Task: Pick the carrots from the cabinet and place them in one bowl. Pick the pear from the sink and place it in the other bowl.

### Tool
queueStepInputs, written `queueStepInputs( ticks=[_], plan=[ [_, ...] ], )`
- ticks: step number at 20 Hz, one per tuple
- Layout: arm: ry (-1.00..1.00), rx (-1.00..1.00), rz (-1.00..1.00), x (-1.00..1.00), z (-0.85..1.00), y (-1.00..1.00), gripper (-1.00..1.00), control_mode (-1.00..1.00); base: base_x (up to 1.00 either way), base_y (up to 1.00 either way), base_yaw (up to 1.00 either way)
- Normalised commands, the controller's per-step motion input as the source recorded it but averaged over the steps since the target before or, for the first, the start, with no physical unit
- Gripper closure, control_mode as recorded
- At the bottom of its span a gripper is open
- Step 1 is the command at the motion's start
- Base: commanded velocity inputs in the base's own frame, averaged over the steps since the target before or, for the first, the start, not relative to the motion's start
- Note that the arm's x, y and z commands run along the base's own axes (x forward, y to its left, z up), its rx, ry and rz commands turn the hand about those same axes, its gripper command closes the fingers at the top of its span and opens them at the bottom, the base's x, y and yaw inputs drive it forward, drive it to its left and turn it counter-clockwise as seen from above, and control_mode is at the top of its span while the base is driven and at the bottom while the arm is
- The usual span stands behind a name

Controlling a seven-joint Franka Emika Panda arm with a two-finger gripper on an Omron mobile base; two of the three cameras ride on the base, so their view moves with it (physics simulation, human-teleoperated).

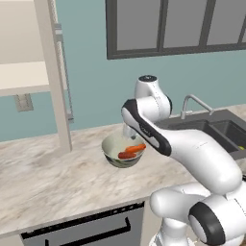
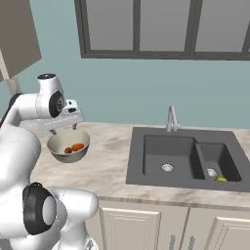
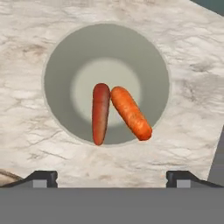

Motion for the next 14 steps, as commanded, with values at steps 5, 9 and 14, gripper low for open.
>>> queueStepInputs(
  ticks=[5,9,14],
  plan=[
    [-0.16,0.05,-0.19,-0.38,0.5,-0.15,-1.0,-1.0,0.0,0.0,0.0],
    [-0.21,0.02,-0.17,-0.42,0.3,-0.15,-1.0,-1.0,0.0,0.0,0.0],
    [-0.21,0.03,-0.15,-0.54,0.06,-0.18,-1.0,-1.0,0.0,0.0,0.0]
  ],
)
